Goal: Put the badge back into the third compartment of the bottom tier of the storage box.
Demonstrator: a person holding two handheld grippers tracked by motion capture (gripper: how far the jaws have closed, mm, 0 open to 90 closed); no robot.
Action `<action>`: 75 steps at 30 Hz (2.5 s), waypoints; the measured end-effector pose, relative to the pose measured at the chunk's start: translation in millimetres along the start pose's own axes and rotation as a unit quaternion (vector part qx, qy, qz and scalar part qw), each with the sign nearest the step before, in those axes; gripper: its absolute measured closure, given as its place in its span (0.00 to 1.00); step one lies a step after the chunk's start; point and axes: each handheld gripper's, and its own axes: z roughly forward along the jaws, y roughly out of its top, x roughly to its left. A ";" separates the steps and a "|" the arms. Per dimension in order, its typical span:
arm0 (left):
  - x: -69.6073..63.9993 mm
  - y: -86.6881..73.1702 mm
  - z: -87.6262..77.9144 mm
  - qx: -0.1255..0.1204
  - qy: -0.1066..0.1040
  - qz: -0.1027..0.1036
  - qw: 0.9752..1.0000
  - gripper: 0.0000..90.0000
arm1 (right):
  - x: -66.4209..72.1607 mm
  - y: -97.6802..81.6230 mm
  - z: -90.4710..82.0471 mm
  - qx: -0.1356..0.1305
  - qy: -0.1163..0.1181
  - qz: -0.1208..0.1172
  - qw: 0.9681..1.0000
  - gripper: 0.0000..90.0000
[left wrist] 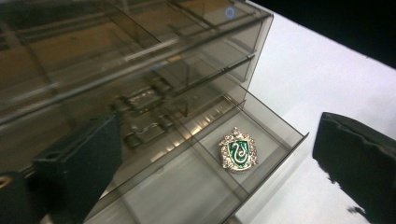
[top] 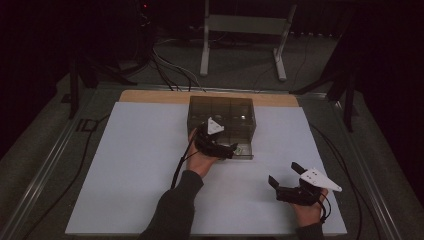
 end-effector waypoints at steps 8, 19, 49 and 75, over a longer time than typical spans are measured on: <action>16.6 1.1 -32.7 -0.021 0.020 -0.006 1.000 0.00 | 0.7 -0.1 0.4 0.000 0.001 -0.003 1.000 0.00; 47.0 -6.1 -75.4 -0.030 0.049 -0.012 0.998 0.00 | 0.8 -0.4 -0.1 0.001 0.001 -0.002 1.000 0.00; 86.1 -63.6 -154.5 -0.051 0.082 -0.042 0.994 0.00 | 2.7 -1.1 0.4 0.004 0.005 -0.001 1.000 0.00; 80.5 -106.8 -185.3 -0.085 0.096 -0.018 0.992 0.00 | 3.9 -1.5 2.1 0.007 0.008 -0.004 1.000 0.00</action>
